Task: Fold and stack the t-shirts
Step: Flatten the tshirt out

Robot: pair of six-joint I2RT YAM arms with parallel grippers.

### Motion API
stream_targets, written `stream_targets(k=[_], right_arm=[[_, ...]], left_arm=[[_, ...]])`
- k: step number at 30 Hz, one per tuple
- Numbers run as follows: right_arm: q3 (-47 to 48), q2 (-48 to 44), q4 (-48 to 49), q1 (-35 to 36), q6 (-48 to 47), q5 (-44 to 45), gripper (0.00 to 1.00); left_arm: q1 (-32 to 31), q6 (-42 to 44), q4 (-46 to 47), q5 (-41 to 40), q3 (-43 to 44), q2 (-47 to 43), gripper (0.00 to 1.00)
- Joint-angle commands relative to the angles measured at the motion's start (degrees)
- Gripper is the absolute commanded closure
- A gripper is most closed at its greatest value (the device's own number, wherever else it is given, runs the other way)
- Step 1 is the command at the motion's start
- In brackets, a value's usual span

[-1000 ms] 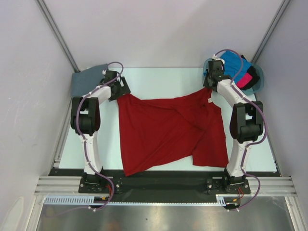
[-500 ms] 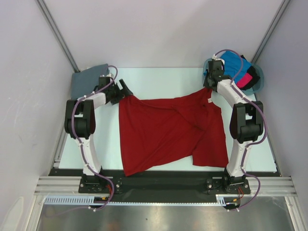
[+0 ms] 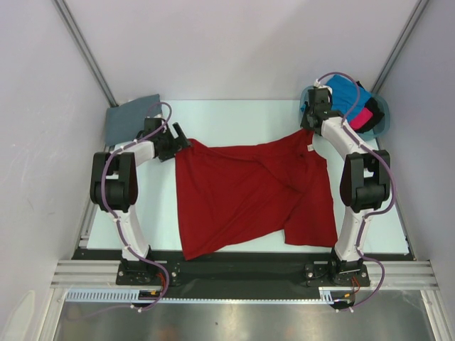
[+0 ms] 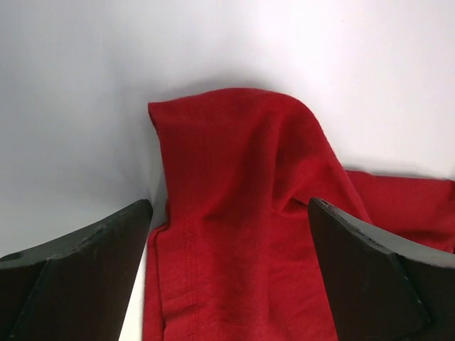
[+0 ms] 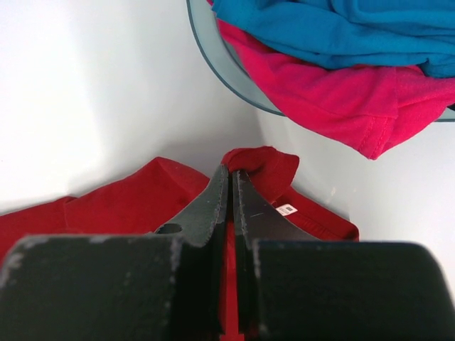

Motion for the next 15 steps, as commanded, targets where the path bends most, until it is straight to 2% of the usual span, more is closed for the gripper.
stream_targets(k=[1, 2, 5, 6, 11, 12, 14, 15], right_arm=[[0.1, -3.7, 0.6, -0.4, -0.7, -0.4, 1.0], [0.2, -3.7, 0.6, -0.4, -0.8, -0.4, 1.0], [0.2, -3.8, 0.3, -0.4, -0.8, -0.6, 1.0], [0.1, -4.0, 0.2, -0.6, -0.8, -0.5, 1.0], [0.0, -4.7, 0.1, -0.6, -0.8, -0.4, 1.0], [0.0, -4.8, 0.2, -0.6, -0.8, -0.3, 1.0], [0.0, -4.8, 0.1, -0.7, -0.8, -0.5, 1.0], [0.0, -4.8, 0.1, -0.7, -0.7, -0.5, 1.0]], left_arm=[[1.1, 0.5, -4.7, -3.1, -2.3, -0.4, 0.0], [1.3, 0.6, -4.4, -2.1, -2.0, -0.1, 0.0], [1.4, 0.6, -4.5, -0.8, -0.7, 1.4, 0.11], [1.3, 0.6, -4.4, -0.5, -0.3, 2.0, 0.21], [1.6, 0.4, -4.3, 0.7, 0.8, 3.4, 0.39], [1.6, 0.5, -4.2, 0.8, 0.9, 3.4, 0.5], [1.6, 0.4, -4.1, 1.4, 1.2, 3.7, 0.54], [1.6, 0.4, -4.1, 1.7, 1.7, 3.9, 0.66]])
